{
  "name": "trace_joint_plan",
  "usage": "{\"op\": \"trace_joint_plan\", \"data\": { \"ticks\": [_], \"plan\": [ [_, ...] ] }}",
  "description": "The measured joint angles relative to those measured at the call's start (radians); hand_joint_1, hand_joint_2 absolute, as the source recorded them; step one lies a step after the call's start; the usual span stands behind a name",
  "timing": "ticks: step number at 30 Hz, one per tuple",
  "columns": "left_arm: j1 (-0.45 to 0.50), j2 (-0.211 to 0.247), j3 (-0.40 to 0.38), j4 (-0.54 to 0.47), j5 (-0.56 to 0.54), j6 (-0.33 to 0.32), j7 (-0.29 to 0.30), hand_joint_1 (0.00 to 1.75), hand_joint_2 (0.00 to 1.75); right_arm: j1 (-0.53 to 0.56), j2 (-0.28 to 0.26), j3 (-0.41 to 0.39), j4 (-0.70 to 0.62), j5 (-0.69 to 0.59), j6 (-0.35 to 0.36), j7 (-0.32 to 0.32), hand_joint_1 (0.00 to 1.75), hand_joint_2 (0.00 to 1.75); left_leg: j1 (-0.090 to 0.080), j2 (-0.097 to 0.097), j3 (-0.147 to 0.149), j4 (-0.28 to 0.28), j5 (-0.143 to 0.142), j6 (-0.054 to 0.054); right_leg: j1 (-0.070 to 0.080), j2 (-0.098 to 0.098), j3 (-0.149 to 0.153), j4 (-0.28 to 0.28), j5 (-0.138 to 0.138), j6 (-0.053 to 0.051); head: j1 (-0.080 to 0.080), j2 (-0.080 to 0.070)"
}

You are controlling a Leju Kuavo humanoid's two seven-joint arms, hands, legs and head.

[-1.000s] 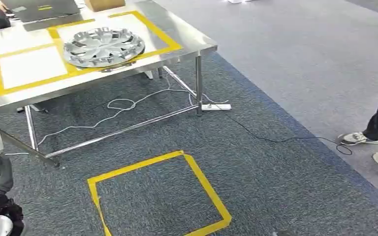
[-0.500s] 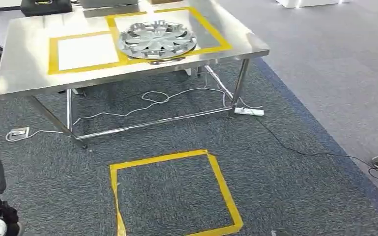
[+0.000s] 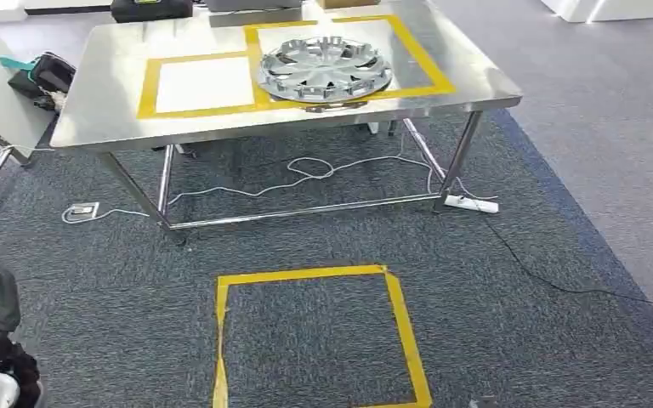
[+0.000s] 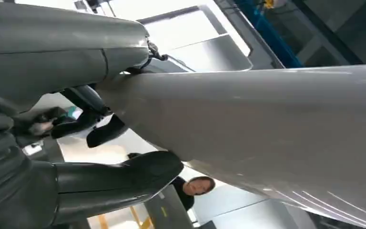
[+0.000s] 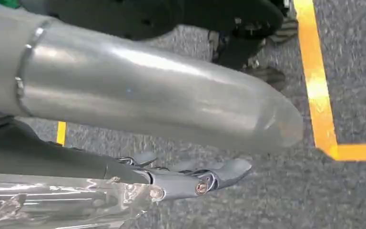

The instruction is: Take the parts from the cabinet and place them on the table.

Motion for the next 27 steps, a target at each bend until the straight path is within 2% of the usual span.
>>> {"op": "trace_joint_plan", "data": {
  "ticks": [1,2,3,4,5,6,7,9,10,11,12,13,17,24,27],
  "plan": [
    [-0.004,0.001,0.000,0.000,0.000,0.000,0.000,1.75,1.75,0.001,0.000,0.000,0.000,0.000,0.000,-0.001,0.00,0.00,-0.001,0.025,-0.021,0.044,-0.033,-0.004,0.000,-0.003,-0.001,0.000,0.000,-0.006,-0.007,0.000],
    [-0.008,0.001,0.000,0.000,0.000,0.000,0.000,1.75,1.75,0.002,-0.001,-0.001,0.000,0.000,-0.002,-0.001,0.00,0.00,0.000,0.039,-0.055,0.119,-0.074,-0.008,0.000,-0.007,-0.003,0.000,0.001,-0.007,-0.006,0.000],
    [-0.007,0.001,-0.001,0.000,0.000,0.000,0.000,1.75,1.75,0.004,-0.001,-0.002,0.000,0.000,-0.002,-0.001,0.00,0.00,0.001,0.045,-0.098,0.209,-0.115,-0.011,0.001,-0.012,-0.004,0.000,0.000,-0.008,-0.006,0.000],
    [-0.006,0.001,-0.001,0.000,0.000,0.000,0.000,1.75,1.75,0.006,-0.001,-0.002,0.000,0.000,-0.002,0.000,0.00,0.00,0.001,0.046,-0.135,0.285,-0.142,-0.012,0.002,-0.018,-0.006,0.000,0.000,-0.009,-0.005,0.000],
    [-0.005,0.001,-0.001,0.000,0.000,0.000,0.000,1.75,1.75,0.007,-0.001,-0.003,0.000,0.000,-0.002,0.000,0.00,0.00,0.001,0.046,-0.150,0.313,-0.142,-0.012,0.002,-0.023,-0.006,0.000,0.000,-0.009,-0.006,0.000],
    [-0.006,0.001,-0.001,0.000,0.000,0.000,0.000,1.75,1.75,0.007,-0.001,-0.003,0.000,0.000,-0.002,0.000,0.00,0.00,0.001,0.046,-0.139,0.294,-0.120,-0.011,0.002,-0.027,-0.006,0.000,0.000,-0.008,-0.005,0.000],
    [-0.006,0.001,-0.001,0.000,0.000,0.000,0.000,1.75,1.75,0.006,-0.001,-0.003,0.000,0.000,0.000,0.000,0.00,0.00,0.001,0.046,-0.106,0.231,-0.079,-0.009,0.002,-0.029,-0.005,0.000,-0.001,-0.008,-0.006,0.000],
    [-0.006,0.001,-0.001,0.000,0.000,0.000,0.000,1.75,1.75,0.003,0.000,-0.003,0.000,0.000,0.000,0.000,0.00,0.00,0.001,0.054,-0.008,0.050,0.000,-0.002,0.002,-0.032,0.000,0.000,-0.003,-0.004,-0.006,0.000],
    [-0.007,0.001,-0.001,0.000,0.001,-0.002,0.000,1.75,1.75,0.003,0.000,-0.003,0.000,0.000,0.000,0.000,0.00,0.00,-0.003,0.064,0.019,-0.003,-0.007,0.000,0.010,-0.033,-0.001,0.003,-0.007,0.003,-0.006,0.000],
    [-0.007,0.001,-0.001,0.000,0.001,-0.005,0.000,1.75,1.75,0.003,-0.001,-0.003,0.000,0.000,0.000,0.000,0.00,0.00,0.000,0.059,0.020,-0.012,-0.006,0.005,0.011,-0.033,-0.005,0.006,-0.008,0.008,-0.003,0.000],
    [-0.004,0.001,-0.001,0.000,0.002,-0.013,0.000,1.75,1.75,0.003,-0.001,-0.003,0.000,0.000,0.000,0.000,0.00,0.00,0.002,0.058,0.019,-0.015,-0.002,-0.004,0.015,-0.033,-0.012,0.007,-0.011,-0.008,-0.002,0.000],
    [-0.003,0.001,0.000,0.000,0.003,-0.022,0.000,1.75,1.75,0.003,-0.001,-0.003,0.000,0.000,0.000,0.000,0.00,0.00,0.001,0.057,0.019,-0.015,-0.003,-0.003,0.015,-0.034,-0.014,0.005,-0.011,-0.018,-0.001,0.000],
    [-0.002,0.002,0.000,0.000,-0.001,-0.039,0.000,1.75,1.75,0.003,-0.001,-0.005,0.000,0.000,0.004,-0.011,0.00,0.00,-0.002,0.056,0.020,-0.015,-0.005,0.009,0.014,-0.035,-0.007,-0.010,-0.002,-0.004,-0.001,0.000],
    [-0.002,0.002,0.000,0.001,-0.003,-0.043,0.000,1.75,1.75,0.003,-0.001,-0.006,0.000,0.000,0.005,-0.017,0.00,0.00,-0.006,0.057,0.017,-0.013,-0.004,0.016,0.009,-0.035,0.003,-0.015,0.003,0.018,-0.002,0.000],
    [-0.002,0.003,0.000,0.002,-0.006,-0.046,0.000,1.75,1.75,0.003,-0.001,-0.007,0.000,-0.001,0.004,-0.020,0.00,0.00,-0.007,0.057,0.016,-0.012,-0.004,0.019,0.007,-0.035,0.003,-0.017,0.004,0.019,-0.002,0.000]
  ]
}}
